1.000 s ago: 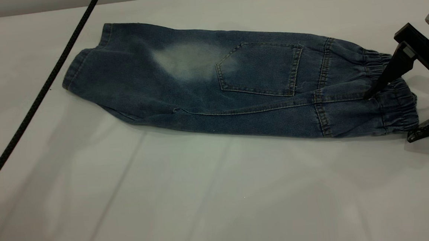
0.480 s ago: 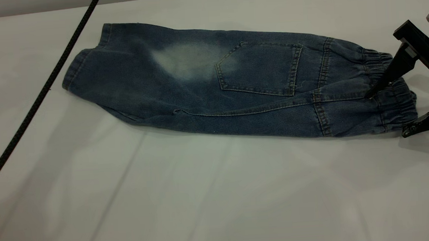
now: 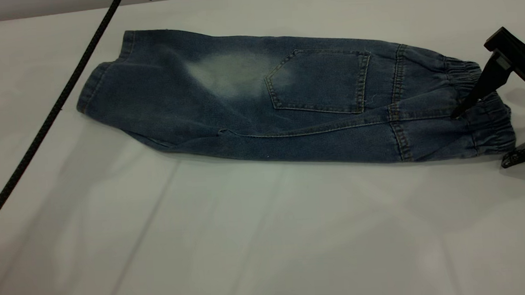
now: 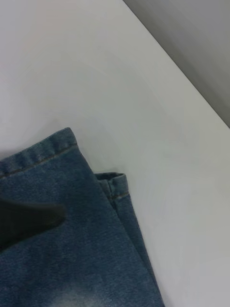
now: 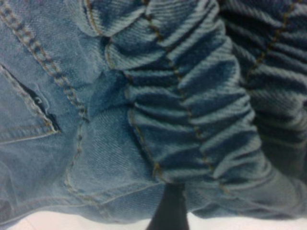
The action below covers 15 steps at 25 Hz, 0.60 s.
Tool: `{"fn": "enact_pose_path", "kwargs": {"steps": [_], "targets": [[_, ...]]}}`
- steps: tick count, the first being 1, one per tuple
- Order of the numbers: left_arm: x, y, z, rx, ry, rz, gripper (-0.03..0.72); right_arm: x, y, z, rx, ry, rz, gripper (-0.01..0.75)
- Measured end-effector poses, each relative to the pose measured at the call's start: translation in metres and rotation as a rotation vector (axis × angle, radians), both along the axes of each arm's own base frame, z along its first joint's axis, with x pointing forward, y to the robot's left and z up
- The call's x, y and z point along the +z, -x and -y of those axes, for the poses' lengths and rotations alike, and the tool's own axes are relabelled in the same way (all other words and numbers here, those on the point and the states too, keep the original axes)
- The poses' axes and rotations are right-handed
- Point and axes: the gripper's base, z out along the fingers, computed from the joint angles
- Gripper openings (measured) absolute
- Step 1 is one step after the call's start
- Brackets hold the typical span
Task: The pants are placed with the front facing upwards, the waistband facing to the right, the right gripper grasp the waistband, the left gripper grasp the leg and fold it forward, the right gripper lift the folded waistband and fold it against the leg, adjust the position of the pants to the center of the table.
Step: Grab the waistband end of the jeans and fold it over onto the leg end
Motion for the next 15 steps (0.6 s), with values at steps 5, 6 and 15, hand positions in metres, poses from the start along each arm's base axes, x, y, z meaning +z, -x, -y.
{"fn": "enact_pose_path", "kwargs": {"steps": [5,6,15], "targets": [[-0.003,0.001,0.0,0.0,-0.005,-0.019,0.389,0.001,-0.004,0.0,0.006,-0.002,0.06,0.568],[-0.004,0.001,0.0,0.0,-0.007,-0.028,0.389,0.001,-0.005,0.0,0.005,-0.005,0.073,0.56],[-0.01,0.002,0.0,0.0,-0.015,-0.059,0.389,0.001,-0.012,0.002,-0.035,0.017,0.145,0.521]]}}
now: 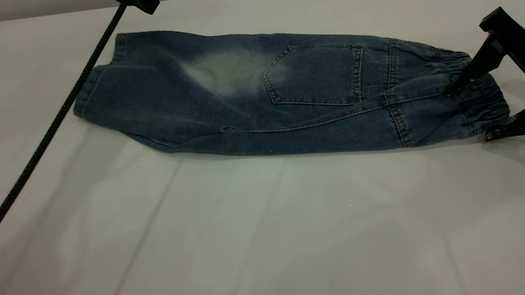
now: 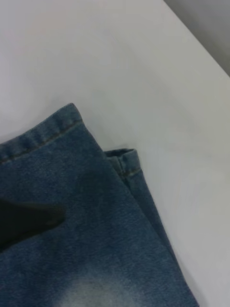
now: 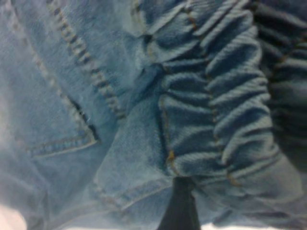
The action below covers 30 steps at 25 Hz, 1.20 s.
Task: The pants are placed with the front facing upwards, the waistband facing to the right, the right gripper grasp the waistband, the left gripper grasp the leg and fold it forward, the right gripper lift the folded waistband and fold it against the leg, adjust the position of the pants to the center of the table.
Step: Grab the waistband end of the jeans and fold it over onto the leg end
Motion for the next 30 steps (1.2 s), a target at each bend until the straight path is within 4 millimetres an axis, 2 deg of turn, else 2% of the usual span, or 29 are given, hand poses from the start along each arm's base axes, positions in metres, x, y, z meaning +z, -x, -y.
{"fn": "enact_pose_path", "kwargs": {"steps": [2,4,5,8,10,15,20,26,30], "targets": [[0.0,0.0,0.0,0.0,0.0,-0.002,0.389,-0.002,-0.002,0.004,-0.037,0.035,0.0,0.483],[-0.001,0.001,0.0,0.0,-0.002,-0.01,0.389,-0.002,-0.003,0.006,-0.066,0.051,0.001,0.405],[-0.001,0.001,0.0,0.0,-0.003,-0.015,0.389,-0.002,-0.004,0.007,-0.076,0.057,0.005,0.356],[-0.002,0.003,-0.001,0.001,-0.007,-0.038,0.389,-0.002,-0.006,0.009,-0.092,0.075,0.034,0.144],[-0.004,0.004,0.001,-0.003,-0.012,-0.058,0.389,-0.001,-0.009,0.009,-0.09,0.081,0.07,0.073],[-0.019,0.013,0.02,-0.02,0.012,-0.129,0.389,0.003,-0.014,0.007,-0.047,0.073,0.171,0.057],[-0.039,0.028,0.058,-0.086,0.023,-0.181,0.389,0.012,-0.017,0.003,0.037,0.06,0.263,0.057],[-0.083,0.055,0.11,-0.165,0.03,-0.261,0.389,0.055,-0.021,-0.003,0.152,0.057,0.473,0.057],[-0.094,0.073,0.143,-0.233,0.033,-0.25,0.389,0.086,-0.02,-0.006,0.198,0.056,0.596,0.057]]}}
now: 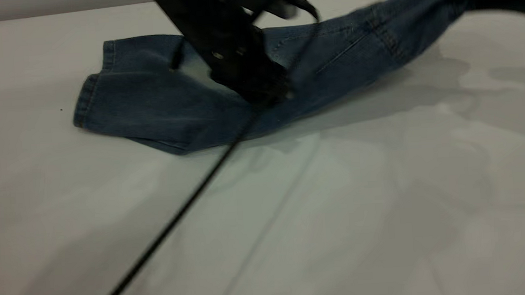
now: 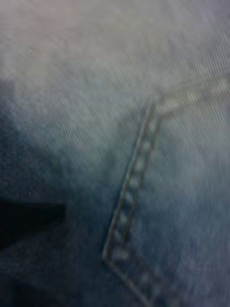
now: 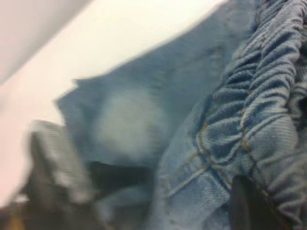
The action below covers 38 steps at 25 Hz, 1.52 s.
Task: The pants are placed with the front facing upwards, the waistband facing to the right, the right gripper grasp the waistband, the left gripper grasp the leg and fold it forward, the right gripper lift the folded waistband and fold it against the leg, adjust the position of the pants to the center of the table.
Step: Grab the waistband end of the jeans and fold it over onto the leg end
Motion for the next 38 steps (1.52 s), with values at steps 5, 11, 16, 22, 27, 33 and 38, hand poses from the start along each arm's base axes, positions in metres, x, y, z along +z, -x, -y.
{"fn": "enact_pose_path", "kwargs": {"steps": [5,11,16,22,27,33,38], "targets": [[0.001,0.022,0.033,-0.078,0.021,0.033,0.389,0.028,0.004,-0.004,0.037,-0.011,0.099,0.057],[0.008,0.033,0.052,-0.117,0.054,0.084,0.389,0.036,0.006,-0.005,0.055,-0.004,0.127,0.057],[0.048,0.011,0.027,-0.05,0.092,0.135,0.389,0.039,0.009,-0.01,0.133,-0.021,0.168,0.057],[0.085,-0.02,-0.036,0.081,0.076,0.106,0.389,0.045,0.012,-0.016,0.211,-0.041,0.229,0.057],[0.089,-0.03,-0.078,0.141,0.013,0.022,0.389,0.048,0.016,-0.045,0.327,-0.045,0.277,0.057],[0.086,-0.034,-0.101,0.143,-0.066,-0.021,0.389,0.044,0.022,-0.092,0.432,0.042,0.278,0.057],[0.121,-0.034,-0.103,0.152,-0.018,0.088,0.389,0.047,0.02,-0.131,0.464,0.204,0.295,0.057]]}}
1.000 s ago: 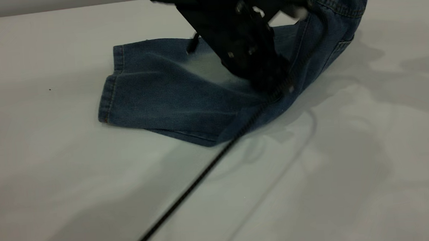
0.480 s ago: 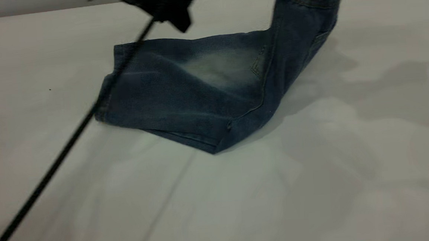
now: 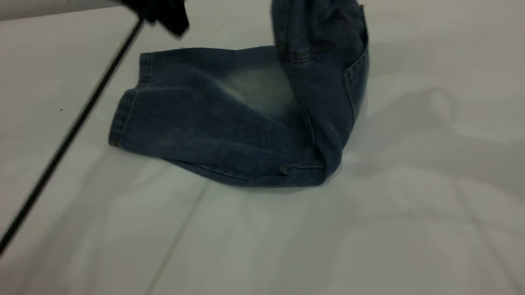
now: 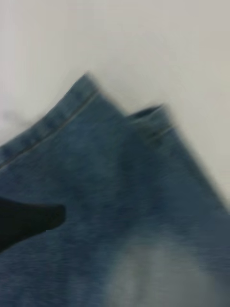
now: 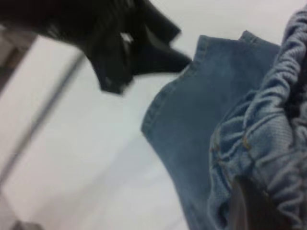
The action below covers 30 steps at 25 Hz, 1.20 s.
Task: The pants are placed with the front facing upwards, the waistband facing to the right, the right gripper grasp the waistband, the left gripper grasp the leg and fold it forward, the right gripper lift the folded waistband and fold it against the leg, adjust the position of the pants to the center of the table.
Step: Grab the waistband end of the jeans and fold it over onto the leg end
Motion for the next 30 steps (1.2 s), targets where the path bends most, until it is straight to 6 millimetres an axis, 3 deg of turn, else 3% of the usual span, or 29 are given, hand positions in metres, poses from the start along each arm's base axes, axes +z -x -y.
{"fn": "enact_pose_path", "kwargs": {"steps": [8,12,16,25,30], "targets": [[0.124,0.022,-0.01,0.025,0.155,0.388,0.389,0.007,-0.013,-0.051,0.059,0.05,0.069,0.057],[0.158,0.037,-0.016,0.027,0.192,0.477,0.389,-0.001,-0.023,-0.081,0.114,0.047,0.078,0.057],[0.173,0.045,-0.019,0.027,0.206,0.511,0.389,-0.015,-0.032,-0.11,0.155,0.057,0.082,0.057],[0.172,0.047,-0.02,0.026,0.2,0.484,0.389,-0.065,-0.043,-0.151,0.195,0.131,0.056,0.061],[0.172,0.048,-0.02,0.025,0.198,0.478,0.389,-0.073,-0.037,-0.161,0.203,0.172,0.065,0.157]]}}
